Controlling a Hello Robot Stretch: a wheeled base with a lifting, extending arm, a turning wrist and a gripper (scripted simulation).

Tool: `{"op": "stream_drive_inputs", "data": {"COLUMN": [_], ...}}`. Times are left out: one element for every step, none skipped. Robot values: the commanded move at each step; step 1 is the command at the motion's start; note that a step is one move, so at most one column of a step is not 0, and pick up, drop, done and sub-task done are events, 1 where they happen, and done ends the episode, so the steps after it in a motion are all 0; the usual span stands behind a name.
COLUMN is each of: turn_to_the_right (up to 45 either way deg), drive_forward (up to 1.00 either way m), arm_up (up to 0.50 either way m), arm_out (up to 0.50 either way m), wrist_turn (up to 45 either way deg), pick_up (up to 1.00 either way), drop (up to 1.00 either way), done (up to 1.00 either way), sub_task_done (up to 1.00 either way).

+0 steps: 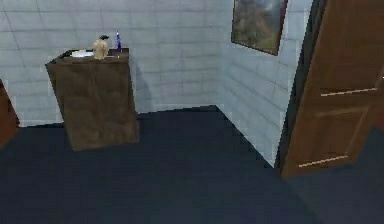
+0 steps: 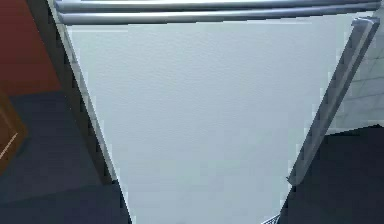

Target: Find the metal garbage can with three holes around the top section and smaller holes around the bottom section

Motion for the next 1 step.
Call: {"op": "stream_drive_inputs", "data": {"turn_to_the_right": [-6.0], "drive_forward": [0.00], "arm_up": [0.00], "arm_out": [0.00], "wrist_turn": [0.0], "pick_up": [0.00], "drop": [0.00], "done": [0.00], "sub_task_done": [0.00]}}
